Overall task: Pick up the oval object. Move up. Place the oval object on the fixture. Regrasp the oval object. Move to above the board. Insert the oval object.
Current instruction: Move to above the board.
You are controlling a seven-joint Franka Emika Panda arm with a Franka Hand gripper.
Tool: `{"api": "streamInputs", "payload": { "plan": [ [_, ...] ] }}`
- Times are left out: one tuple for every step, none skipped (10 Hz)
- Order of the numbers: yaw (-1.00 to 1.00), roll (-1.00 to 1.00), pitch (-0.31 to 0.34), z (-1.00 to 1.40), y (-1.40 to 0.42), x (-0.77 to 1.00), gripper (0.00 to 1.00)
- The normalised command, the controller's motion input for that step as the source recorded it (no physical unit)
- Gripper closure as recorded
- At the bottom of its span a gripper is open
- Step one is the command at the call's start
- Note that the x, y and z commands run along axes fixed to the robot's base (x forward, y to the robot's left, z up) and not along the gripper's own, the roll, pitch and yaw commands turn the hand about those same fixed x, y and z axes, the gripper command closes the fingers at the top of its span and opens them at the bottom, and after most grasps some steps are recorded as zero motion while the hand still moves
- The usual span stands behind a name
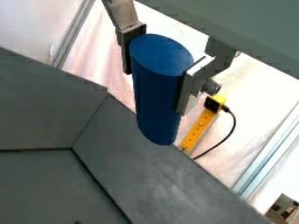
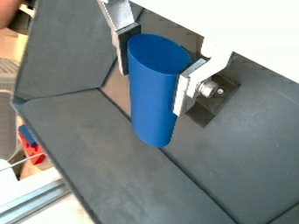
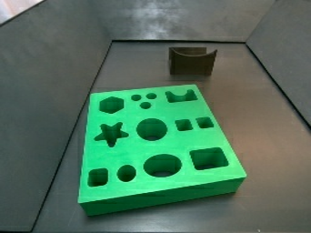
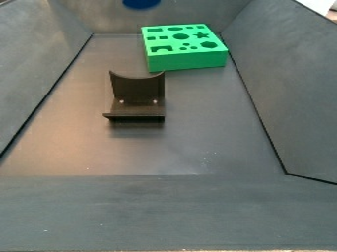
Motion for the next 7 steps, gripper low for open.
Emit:
{"api": "streamInputs", "payload": {
  "plan": [
    [0.04, -0.05, 0.05, 0.54, -0.01, -0.01, 1.0],
    [0.04, -0.05, 0.064, 0.37, -0.02, 0.0, 1.0],
    [-0.07, -1.0, -0.024, 0.1, -1.0, -0.42, 1.0],
    [-0.07, -1.0, -0.025, 0.08, -1.0, -0.41, 1.0],
    [-0.07, -1.0, -0.036, 0.09, -1.0, -0.44, 1.0],
    [-0.07, -1.0, -0.038, 0.08, -1.0, -0.45, 1.0],
    [-0.08, -1.0, -0.04, 0.08, -1.0, -0.46, 1.0]
  ]
}}
